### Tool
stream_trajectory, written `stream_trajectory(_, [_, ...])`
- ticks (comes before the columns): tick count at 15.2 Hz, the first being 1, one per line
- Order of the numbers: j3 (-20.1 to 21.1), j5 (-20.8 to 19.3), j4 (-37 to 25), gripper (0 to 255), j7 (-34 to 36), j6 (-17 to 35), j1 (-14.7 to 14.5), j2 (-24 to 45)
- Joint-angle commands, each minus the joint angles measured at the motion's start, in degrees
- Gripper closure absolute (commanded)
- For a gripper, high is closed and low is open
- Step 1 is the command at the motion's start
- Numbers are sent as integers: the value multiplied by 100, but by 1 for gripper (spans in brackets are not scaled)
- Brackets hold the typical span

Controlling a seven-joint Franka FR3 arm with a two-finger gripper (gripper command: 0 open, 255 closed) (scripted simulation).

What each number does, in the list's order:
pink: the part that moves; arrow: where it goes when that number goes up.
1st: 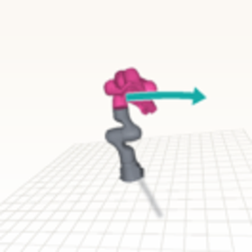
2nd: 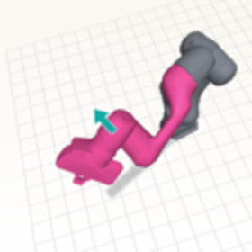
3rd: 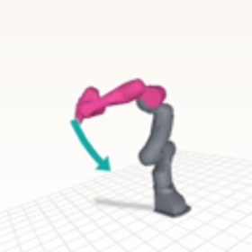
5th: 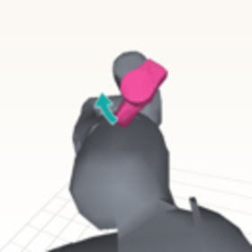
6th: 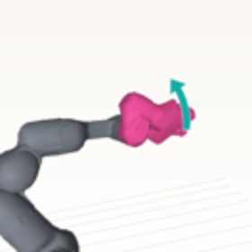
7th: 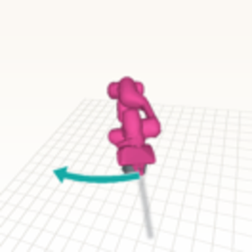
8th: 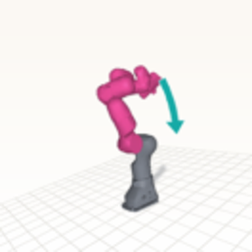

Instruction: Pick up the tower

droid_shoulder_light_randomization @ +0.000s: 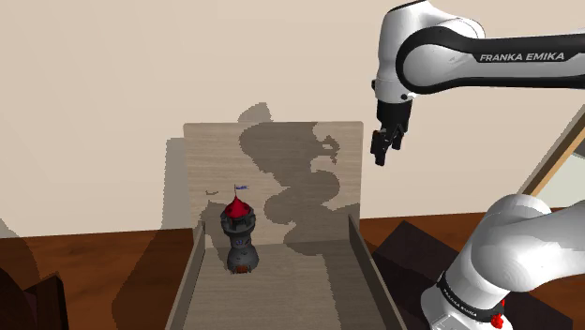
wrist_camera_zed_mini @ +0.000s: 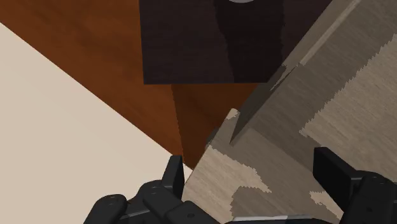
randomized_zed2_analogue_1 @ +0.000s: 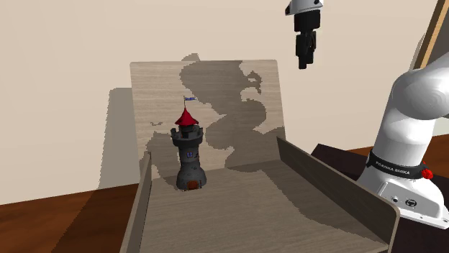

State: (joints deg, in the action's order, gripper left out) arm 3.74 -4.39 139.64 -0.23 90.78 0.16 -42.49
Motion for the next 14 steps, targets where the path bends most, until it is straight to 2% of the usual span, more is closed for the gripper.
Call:
stream_trajectory(1, [0, 0, 0, 0, 0, 0, 0, 0])
stream_trajectory(8, [22, 317, -496, 0, -628, 969, -428, 1254])
stream_trajectory(14, [105, 618, -1107, 0, -1209, 1567, -777, 2288])
